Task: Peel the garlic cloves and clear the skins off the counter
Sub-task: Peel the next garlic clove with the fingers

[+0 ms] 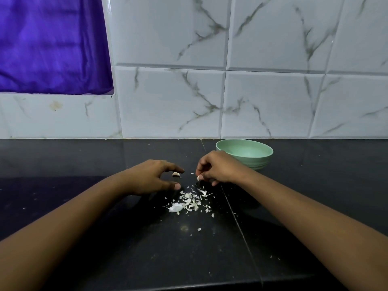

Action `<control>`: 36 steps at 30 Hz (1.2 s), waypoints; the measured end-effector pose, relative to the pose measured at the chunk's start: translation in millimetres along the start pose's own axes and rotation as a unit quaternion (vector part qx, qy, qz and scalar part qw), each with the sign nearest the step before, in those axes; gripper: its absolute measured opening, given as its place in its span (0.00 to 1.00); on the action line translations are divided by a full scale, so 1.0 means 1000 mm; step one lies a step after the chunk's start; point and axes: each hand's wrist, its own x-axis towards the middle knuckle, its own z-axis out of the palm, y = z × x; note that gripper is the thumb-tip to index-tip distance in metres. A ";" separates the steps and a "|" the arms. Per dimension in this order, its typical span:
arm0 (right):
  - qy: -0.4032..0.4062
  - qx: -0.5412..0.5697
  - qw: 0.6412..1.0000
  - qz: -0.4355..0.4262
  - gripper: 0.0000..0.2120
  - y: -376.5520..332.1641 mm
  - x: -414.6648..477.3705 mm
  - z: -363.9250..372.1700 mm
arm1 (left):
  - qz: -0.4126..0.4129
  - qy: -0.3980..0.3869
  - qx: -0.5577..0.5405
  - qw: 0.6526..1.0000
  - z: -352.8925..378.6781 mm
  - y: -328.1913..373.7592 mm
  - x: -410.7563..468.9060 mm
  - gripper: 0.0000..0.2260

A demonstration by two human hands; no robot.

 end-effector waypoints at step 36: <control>0.113 -0.155 0.980 -0.049 0.06 -0.007 -0.008 0.010 | -0.053 0.001 0.017 0.998 -0.004 -0.001 -0.002 0.30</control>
